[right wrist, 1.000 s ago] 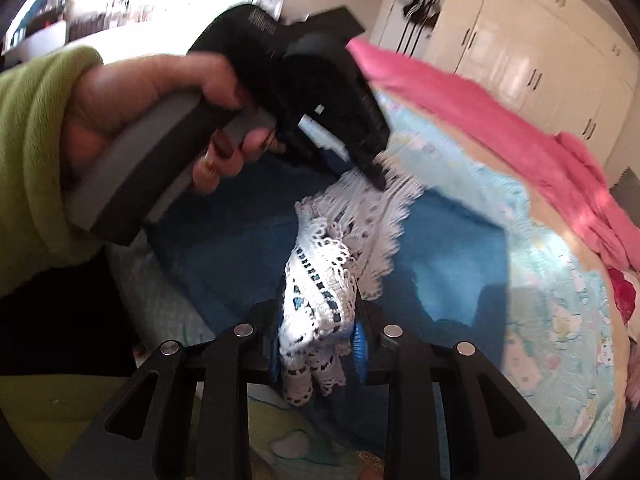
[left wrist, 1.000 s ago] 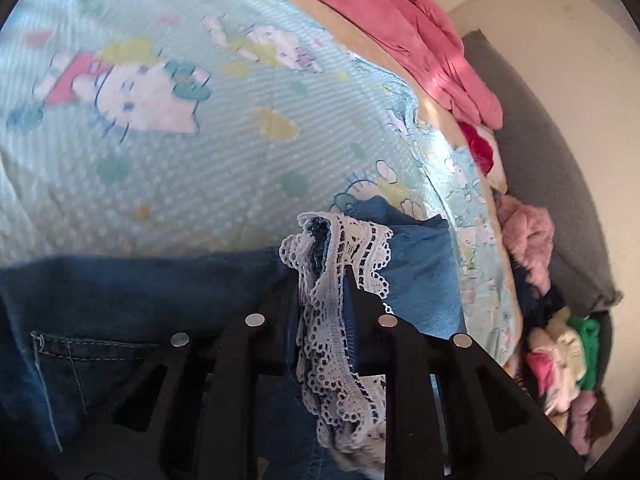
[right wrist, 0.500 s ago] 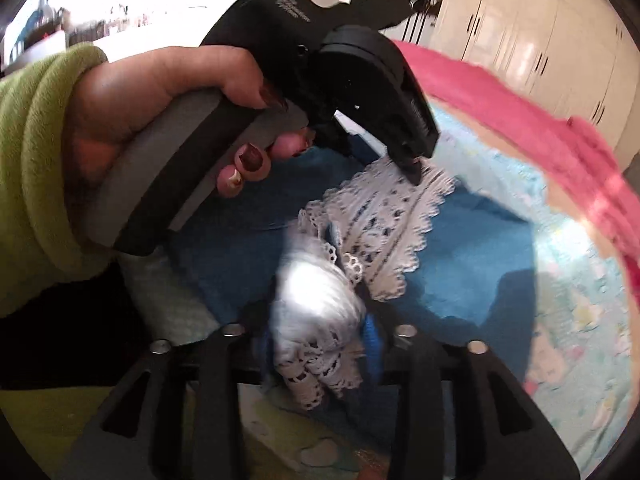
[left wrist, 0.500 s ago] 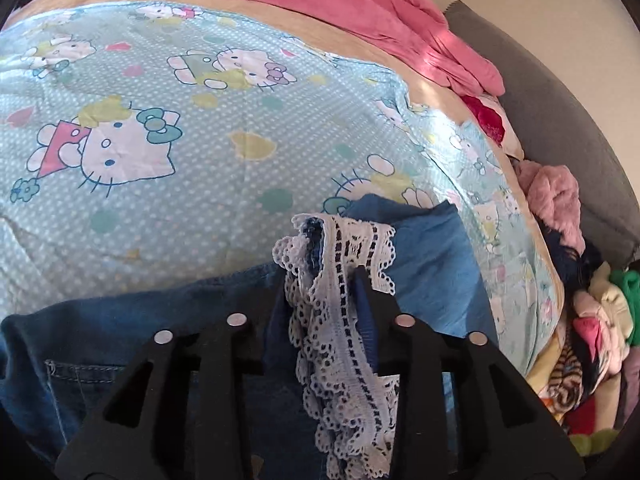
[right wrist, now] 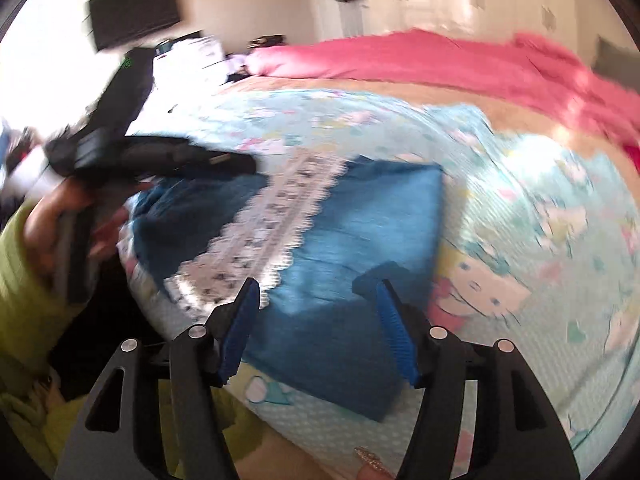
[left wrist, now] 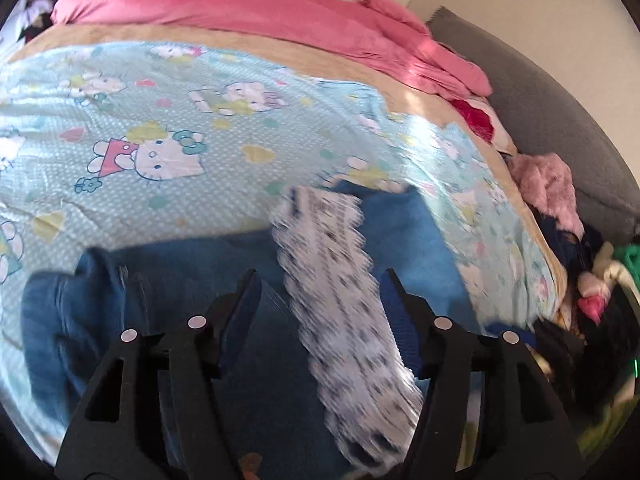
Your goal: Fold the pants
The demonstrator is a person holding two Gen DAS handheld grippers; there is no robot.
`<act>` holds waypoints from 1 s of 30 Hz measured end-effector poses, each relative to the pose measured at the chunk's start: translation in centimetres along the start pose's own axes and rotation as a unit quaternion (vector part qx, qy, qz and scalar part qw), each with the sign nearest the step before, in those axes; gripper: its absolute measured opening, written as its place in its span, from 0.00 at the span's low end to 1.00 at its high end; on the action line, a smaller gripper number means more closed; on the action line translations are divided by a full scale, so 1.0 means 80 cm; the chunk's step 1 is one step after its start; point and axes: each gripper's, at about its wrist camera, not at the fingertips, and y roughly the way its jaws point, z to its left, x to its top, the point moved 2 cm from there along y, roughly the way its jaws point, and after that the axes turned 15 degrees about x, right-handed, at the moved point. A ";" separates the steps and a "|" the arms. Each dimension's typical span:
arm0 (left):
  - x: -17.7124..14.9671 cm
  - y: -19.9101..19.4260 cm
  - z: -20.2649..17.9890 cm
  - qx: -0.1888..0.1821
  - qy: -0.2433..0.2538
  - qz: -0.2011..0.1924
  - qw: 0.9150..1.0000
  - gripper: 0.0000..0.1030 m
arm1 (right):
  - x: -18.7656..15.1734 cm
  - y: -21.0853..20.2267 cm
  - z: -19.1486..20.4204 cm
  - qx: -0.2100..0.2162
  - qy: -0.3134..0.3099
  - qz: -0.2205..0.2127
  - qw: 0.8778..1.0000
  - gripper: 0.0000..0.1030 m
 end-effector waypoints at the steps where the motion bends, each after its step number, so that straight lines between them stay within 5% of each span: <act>1: -0.008 -0.008 -0.011 -0.003 0.013 -0.004 1.000 0.49 | -0.001 -0.001 -0.007 -0.003 0.009 -0.001 1.000 0.57; 5: -0.041 -0.009 -0.050 -0.004 0.068 0.008 0.998 0.43 | -0.004 0.017 -0.015 -0.028 0.004 0.039 0.999 0.49; 8: -0.070 0.014 -0.060 0.045 0.106 0.030 0.993 0.43 | -0.021 0.034 -0.032 -0.051 0.017 0.078 0.996 0.44; 15: -0.082 0.011 -0.047 0.044 0.088 0.023 0.995 0.43 | -0.029 0.031 -0.045 -0.053 0.016 0.076 0.996 0.42; 23: -0.068 -0.019 -0.089 0.042 0.124 -0.027 0.991 0.43 | 0.032 -0.005 -0.067 -0.056 0.020 0.009 0.998 0.44; 30: -0.093 0.030 -0.116 0.047 0.164 0.020 0.985 0.41 | 0.096 0.053 -0.130 -0.053 0.063 0.040 0.996 0.17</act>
